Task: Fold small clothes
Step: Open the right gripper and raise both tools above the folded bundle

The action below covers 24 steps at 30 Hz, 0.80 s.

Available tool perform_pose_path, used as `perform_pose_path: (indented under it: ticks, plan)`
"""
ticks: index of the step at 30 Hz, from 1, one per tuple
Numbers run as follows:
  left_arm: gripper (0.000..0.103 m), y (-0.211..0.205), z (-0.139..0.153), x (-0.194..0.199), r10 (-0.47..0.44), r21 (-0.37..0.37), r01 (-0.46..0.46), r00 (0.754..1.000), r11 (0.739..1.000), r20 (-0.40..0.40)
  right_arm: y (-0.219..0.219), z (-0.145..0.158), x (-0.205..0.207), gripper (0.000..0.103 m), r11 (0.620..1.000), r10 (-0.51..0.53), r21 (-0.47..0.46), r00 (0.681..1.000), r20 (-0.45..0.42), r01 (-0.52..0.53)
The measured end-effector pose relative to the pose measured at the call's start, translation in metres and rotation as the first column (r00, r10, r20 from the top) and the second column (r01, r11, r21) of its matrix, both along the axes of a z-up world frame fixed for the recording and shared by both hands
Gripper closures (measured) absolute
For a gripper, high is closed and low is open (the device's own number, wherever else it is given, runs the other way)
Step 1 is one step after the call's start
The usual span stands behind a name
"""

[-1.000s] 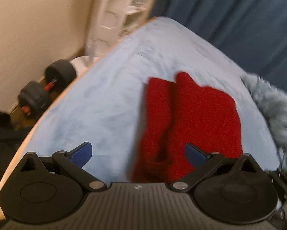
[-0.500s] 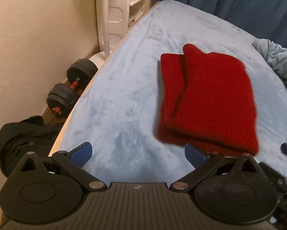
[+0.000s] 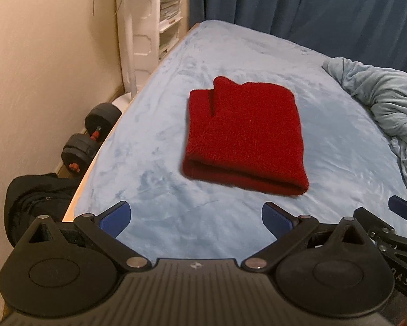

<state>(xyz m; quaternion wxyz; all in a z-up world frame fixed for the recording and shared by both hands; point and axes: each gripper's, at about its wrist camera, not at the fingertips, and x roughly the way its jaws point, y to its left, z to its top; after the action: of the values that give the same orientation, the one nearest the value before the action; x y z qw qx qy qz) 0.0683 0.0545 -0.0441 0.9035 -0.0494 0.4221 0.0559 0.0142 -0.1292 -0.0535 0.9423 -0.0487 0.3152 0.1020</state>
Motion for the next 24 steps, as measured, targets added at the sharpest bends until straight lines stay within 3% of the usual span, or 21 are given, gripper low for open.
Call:
perform_pose_path:
  ticks: [10,24]
  plan:
    - [0.000,-0.003,0.010,-0.011,0.006,0.012,-0.006,1.000,1.000,0.026,-0.001,0.002,-0.009,0.034,1.000,-0.008,0.010,1.000,0.015,0.008]
    - [0.000,-0.002,0.001,-0.001,0.006,0.009,-0.006,1.000,1.000,-0.012,0.000,-0.012,0.000,0.034,1.000,-0.015,0.018,0.999,-0.034,0.015]
